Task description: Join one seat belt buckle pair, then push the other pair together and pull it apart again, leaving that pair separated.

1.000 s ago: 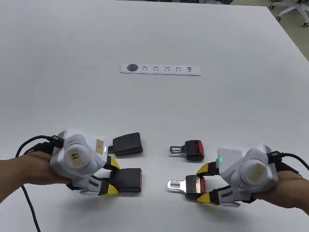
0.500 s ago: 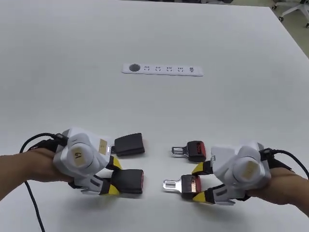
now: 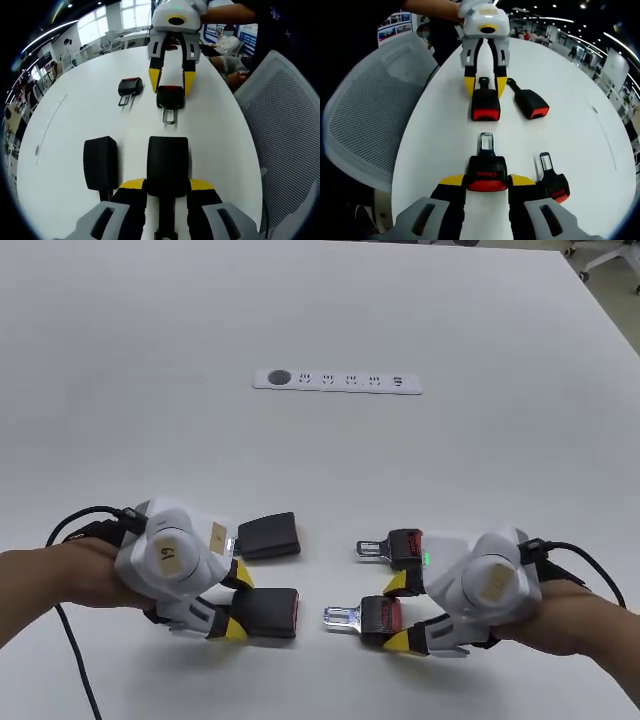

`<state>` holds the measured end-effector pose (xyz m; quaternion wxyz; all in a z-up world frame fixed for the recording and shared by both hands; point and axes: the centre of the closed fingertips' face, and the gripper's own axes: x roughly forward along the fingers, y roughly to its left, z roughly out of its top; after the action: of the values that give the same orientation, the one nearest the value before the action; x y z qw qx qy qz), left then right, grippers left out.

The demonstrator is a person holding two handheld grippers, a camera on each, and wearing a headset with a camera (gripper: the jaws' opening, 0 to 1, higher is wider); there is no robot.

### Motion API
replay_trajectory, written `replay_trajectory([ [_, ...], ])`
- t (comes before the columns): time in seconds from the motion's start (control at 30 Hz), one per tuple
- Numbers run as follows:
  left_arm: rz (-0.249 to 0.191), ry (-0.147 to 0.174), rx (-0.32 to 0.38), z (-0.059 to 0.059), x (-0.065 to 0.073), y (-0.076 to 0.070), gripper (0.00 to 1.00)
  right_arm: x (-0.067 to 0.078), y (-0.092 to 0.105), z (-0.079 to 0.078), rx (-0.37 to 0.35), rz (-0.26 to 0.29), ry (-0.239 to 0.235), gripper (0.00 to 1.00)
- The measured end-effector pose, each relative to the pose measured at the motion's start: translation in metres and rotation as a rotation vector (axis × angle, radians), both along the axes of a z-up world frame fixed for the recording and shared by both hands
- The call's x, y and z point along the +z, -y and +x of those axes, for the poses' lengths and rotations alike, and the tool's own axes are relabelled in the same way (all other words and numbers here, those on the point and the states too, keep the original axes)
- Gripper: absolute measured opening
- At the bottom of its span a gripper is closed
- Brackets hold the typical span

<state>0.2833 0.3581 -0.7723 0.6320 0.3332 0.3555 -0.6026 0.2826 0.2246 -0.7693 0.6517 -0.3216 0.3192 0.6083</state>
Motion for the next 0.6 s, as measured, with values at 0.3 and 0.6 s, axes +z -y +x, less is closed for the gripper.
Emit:
replay_trajectory([
  [0.3,0.001,-0.004,-0.002,0.001,-0.001,-0.001,0.32,0.0,-0.013,0.0,0.008,0.004,0.003,0.29],
  [0.6,0.004,-0.005,-0.005,0.001,-0.002,-0.001,0.32,0.0,-0.024,0.001,0.015,0.008,0.001,0.29],
])
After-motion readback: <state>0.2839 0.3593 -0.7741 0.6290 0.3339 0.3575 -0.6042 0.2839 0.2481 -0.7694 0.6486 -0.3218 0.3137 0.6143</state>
